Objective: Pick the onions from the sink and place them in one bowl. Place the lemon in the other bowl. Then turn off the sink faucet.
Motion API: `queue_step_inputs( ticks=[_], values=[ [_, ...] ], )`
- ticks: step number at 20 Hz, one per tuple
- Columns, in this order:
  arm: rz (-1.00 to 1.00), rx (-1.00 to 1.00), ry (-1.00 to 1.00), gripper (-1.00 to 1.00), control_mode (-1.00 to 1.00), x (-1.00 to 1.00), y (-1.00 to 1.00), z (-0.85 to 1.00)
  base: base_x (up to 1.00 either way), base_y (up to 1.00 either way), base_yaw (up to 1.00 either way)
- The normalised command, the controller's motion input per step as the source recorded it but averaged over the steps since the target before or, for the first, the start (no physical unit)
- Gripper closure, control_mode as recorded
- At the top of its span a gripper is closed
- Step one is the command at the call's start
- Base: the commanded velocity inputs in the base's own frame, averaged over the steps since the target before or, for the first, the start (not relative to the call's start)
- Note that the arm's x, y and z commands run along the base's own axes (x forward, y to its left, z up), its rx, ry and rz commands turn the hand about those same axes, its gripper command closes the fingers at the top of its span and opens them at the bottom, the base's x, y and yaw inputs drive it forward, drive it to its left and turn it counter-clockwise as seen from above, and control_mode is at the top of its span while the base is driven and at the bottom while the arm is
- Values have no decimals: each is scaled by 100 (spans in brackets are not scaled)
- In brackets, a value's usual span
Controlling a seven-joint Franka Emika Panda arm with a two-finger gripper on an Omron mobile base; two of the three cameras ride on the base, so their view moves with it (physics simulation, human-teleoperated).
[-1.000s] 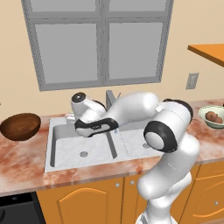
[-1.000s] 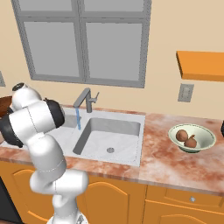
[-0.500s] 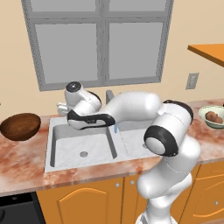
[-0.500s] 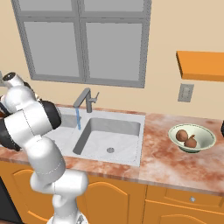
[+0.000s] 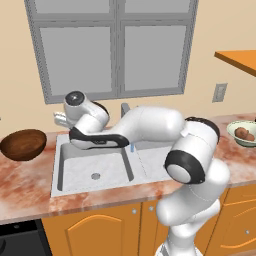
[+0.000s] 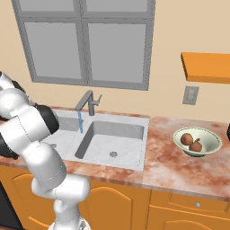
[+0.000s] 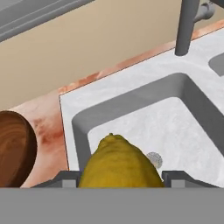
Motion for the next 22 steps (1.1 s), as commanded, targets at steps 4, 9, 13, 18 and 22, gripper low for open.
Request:
queue_step_inputs(
  ticks=[4, 9, 13, 18, 22],
  values=[
    [-3, 10, -6, 100, -100, -9, 29, 26, 0, 0, 0],
    [-2, 17, -6, 100, -100, -5, 34, 10, 0, 0, 0],
    [-1, 18, -2, 100, -100, -3, 39, 0, 0, 0, 0],
    [-1, 16, 0, 100, -100, -7, 40, 2, 0, 0, 0],
    [-1, 13, 0, 100, -100, -8, 37, 18, 0, 0, 0]
  ],
)
